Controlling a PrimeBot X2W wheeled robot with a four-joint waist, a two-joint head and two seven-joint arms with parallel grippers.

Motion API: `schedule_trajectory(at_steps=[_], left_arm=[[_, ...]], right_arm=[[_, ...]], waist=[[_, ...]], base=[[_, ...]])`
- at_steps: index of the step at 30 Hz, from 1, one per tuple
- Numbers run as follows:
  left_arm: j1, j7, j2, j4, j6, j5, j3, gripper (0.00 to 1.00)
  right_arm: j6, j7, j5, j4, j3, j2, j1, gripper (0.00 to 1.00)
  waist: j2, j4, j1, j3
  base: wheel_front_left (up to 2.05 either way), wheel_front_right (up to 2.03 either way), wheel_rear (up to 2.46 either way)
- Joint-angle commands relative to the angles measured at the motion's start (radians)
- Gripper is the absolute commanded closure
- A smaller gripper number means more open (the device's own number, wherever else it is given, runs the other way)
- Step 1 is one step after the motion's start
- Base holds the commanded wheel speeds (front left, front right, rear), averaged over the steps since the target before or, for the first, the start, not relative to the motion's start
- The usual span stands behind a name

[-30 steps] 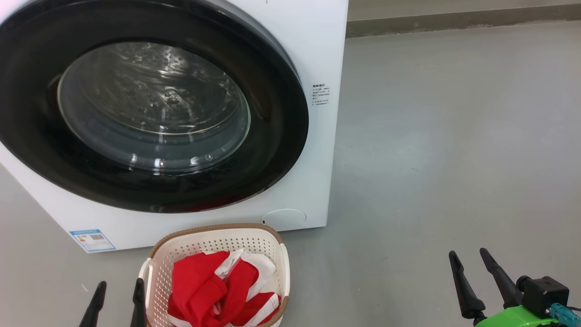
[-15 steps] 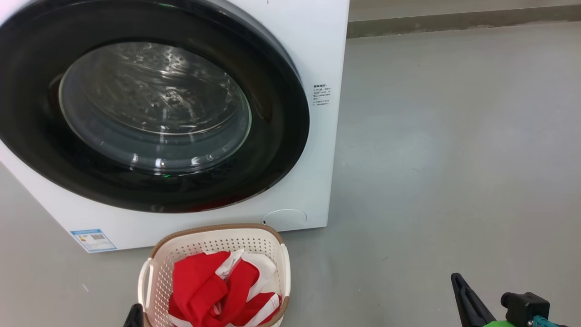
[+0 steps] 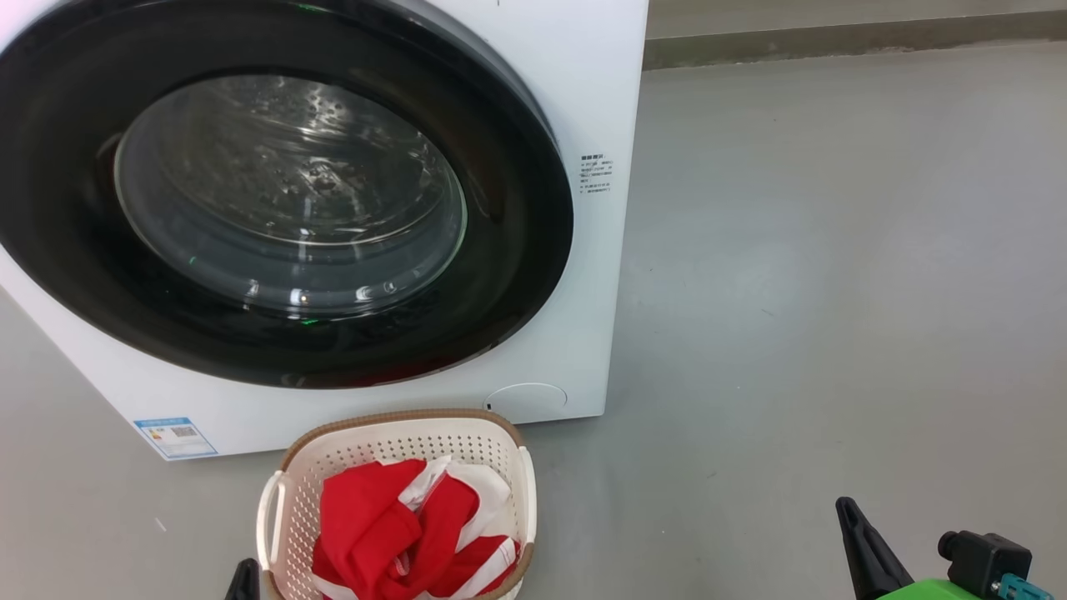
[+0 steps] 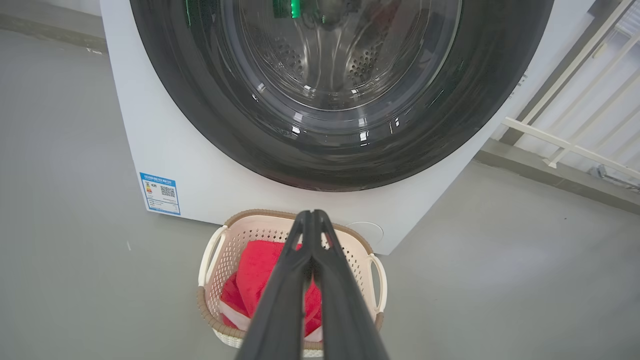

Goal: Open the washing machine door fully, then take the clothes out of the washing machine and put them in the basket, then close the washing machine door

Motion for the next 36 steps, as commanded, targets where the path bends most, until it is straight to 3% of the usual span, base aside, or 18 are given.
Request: schedule_trajectory(at_steps=[1,36], left_arm=[[-0.03,0.005,0.009,-0.026,-0.001,-0.032,0.003,1.0],[-0.088,0.102,0.02,-0.034,-0.003,-0.419,-0.001,1.0]], right_arm=[[0.0,0.004,0.026,-0.031,-0.008,-0.01,-0.023,1.0],[0.0,0.104,0.354,-0.085,-0.045,-0.002,-0.064,1.0]], waist=[[0.0,0.001,-0.0001,0.0],[0.0,0.018,-0.0002,0.001]], base=[[0.0,0.0,0.0],[0.0,0.0,0.0]])
